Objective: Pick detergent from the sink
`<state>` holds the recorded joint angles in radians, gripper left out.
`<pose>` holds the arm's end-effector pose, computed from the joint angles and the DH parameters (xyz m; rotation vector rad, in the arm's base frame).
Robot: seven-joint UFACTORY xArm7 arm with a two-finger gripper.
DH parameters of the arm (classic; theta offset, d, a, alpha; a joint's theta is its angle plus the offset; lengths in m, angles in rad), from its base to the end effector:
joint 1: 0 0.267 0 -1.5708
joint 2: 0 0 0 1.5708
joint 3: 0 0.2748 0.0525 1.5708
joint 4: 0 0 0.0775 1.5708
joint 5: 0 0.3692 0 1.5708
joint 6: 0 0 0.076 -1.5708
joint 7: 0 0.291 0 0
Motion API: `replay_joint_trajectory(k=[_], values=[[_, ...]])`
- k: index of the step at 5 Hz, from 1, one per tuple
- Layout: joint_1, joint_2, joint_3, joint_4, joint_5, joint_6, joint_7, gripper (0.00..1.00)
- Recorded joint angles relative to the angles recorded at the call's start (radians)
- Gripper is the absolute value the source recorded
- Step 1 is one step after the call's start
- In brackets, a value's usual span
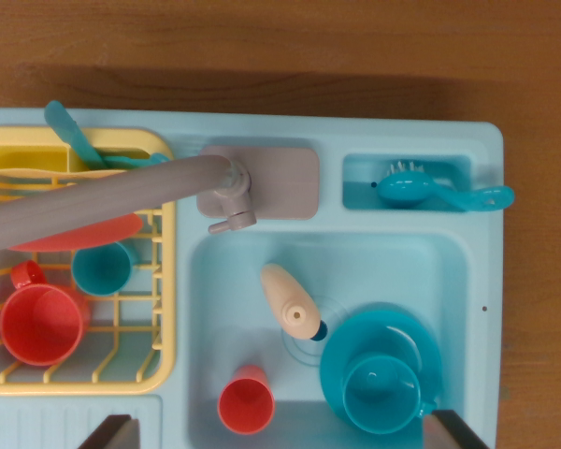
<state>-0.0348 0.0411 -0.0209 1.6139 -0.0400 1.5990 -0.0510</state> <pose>0.4997 -0.0395 0.3250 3.1019 -0.0082 -0.0439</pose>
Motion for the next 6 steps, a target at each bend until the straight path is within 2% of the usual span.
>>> replay_joint_trajectory(k=[1, 2, 3, 4, 5, 6], values=[[-0.0006, 0.002, 0.0, -0.007, 0.0015, -0.009, -0.006, 0.0], [-0.0006, 0.002, 0.0, -0.007, 0.0015, -0.009, -0.006, 0.0], [-0.0015, 0.004, -0.001, -0.019, 0.0039, -0.025, -0.016, 0.0], [-0.0015, 0.004, -0.001, -0.019, 0.0039, -0.025, -0.016, 0.0], [-0.0027, 0.008, -0.001, -0.035, 0.007, -0.045, -0.028, 0.0], [-0.0027, 0.008, -0.001, -0.035, 0.007, -0.045, -0.028, 0.0]])
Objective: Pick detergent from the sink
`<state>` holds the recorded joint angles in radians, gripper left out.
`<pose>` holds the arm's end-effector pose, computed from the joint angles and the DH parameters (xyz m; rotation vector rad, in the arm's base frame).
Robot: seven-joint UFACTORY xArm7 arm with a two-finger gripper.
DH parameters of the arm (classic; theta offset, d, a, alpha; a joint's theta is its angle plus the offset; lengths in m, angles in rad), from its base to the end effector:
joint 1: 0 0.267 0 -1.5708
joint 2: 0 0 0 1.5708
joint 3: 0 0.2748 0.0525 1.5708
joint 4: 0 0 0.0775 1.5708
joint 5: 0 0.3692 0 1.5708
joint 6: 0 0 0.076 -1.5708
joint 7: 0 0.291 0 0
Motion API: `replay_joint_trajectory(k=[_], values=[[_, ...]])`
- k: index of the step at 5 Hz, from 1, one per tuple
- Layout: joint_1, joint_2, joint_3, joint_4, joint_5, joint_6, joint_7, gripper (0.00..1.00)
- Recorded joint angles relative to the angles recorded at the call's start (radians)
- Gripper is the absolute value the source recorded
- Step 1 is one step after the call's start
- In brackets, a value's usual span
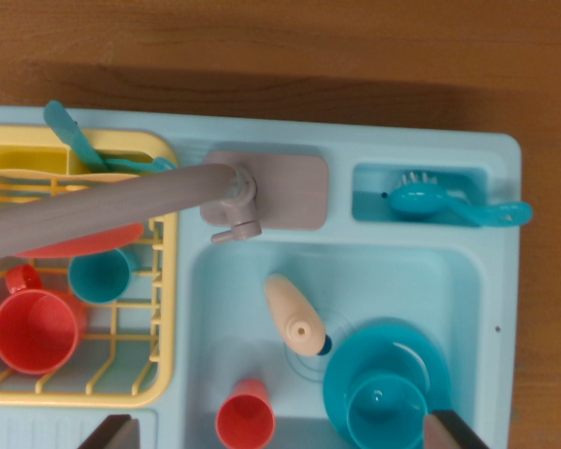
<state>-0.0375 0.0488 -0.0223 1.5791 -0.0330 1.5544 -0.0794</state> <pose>0.5054 -0.0398 0.3088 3.1088 0.0320 -0.0410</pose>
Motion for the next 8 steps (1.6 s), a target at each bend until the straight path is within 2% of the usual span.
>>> replay_joint_trajectory(k=[1, 2, 3, 4, 5, 6, 7, 8], values=[[-0.0016, 0.005, -0.001, -0.021, 0.0042, -0.027, -0.017, 0.0], [-0.0016, 0.005, -0.001, -0.021, 0.0042, -0.027, -0.017, 0.0], [-0.0033, 0.01, -0.002, -0.044, 0.0087, -0.056, -0.036, 0.0], [-0.0033, 0.01, -0.002, -0.044, 0.0087, -0.056, -0.036, 0.0], [-0.0054, 0.015, -0.003, -0.07, 0.014, -0.09, -0.057, 0.0], [-0.0054, 0.015, -0.003, -0.07, 0.014, -0.09, -0.057, 0.0], [-0.0076, 0.022, -0.004, -0.099, 0.0199, -0.127, -0.081, 0.0], [-0.0076, 0.022, -0.004, -0.099, 0.0199, -0.127, -0.081, 0.0]])
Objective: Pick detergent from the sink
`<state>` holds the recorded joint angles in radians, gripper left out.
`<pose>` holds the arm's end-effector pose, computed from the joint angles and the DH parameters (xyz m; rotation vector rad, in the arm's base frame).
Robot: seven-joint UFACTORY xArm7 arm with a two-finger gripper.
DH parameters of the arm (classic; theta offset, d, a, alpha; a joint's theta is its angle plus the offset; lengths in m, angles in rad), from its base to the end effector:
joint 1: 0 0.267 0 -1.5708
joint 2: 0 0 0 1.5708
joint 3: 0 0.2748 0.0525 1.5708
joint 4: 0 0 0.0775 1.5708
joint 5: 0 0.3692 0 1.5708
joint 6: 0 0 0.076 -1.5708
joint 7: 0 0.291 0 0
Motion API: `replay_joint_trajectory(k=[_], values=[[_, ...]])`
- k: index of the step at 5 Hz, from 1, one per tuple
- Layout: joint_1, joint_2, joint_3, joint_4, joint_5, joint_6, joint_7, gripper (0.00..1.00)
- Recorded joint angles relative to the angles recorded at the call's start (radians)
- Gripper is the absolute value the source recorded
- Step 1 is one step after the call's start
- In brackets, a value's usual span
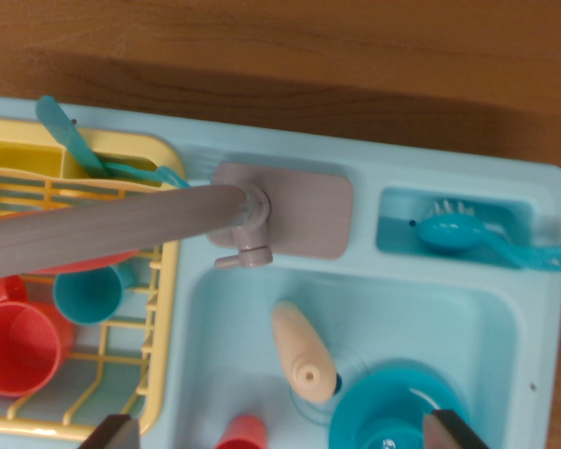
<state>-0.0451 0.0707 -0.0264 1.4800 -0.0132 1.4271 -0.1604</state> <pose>0.5179 -0.0407 0.2623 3.1255 0.1422 -0.0303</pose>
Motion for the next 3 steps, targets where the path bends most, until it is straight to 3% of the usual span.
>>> replay_joint_trajectory(k=[1, 2, 3], values=[[-0.0024, 0.007, -0.001, -0.031, 0.0063, -0.04, -0.026, 0.0], [-0.0024, 0.007, -0.001, -0.031, 0.0063, -0.04, -0.026, 0.0], [-0.005, 0.014, -0.003, -0.065, 0.013, -0.083, -0.053, 0.0]])
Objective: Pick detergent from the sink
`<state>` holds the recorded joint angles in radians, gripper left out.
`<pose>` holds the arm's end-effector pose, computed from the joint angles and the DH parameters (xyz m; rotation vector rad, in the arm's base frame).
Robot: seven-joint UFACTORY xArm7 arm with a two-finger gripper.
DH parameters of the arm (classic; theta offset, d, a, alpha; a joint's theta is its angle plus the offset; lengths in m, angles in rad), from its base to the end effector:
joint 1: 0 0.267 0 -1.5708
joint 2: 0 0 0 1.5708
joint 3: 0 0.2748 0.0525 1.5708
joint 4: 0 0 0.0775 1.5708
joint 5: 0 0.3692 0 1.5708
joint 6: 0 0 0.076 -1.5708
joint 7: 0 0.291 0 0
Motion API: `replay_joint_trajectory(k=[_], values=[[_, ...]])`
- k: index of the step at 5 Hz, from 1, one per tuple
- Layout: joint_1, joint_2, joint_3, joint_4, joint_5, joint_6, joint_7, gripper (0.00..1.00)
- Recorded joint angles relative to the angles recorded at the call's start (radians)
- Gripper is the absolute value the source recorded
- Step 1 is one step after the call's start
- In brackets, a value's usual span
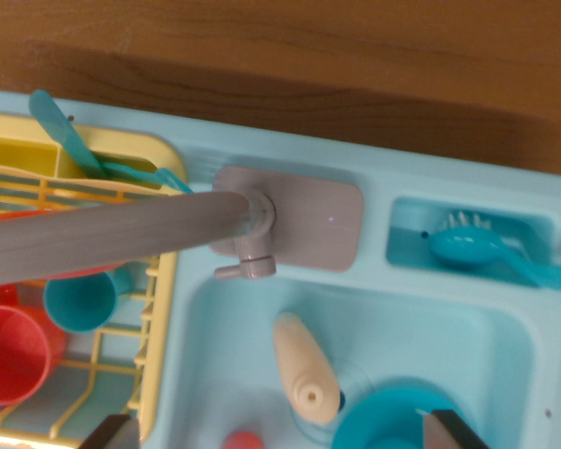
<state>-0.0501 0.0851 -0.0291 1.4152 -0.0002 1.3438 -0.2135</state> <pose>0.5231 -0.0416 0.2316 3.1338 0.2110 -0.0218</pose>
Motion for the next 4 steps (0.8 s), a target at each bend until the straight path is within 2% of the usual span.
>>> replay_joint_trajectory(k=[1, 2, 3, 4], values=[[0.0, 0.0, 0.0, 0.0, 0.0, 0.0, 0.0, 0.0], [-0.0027, 0.008, -0.001, -0.035, 0.007, -0.045, -0.028, 0.0], [-0.0027, 0.008, -0.001, -0.035, 0.007, -0.045, -0.028, 0.0], [-0.0053, 0.015, -0.003, -0.069, 0.0138, -0.089, -0.056, 0.0]])
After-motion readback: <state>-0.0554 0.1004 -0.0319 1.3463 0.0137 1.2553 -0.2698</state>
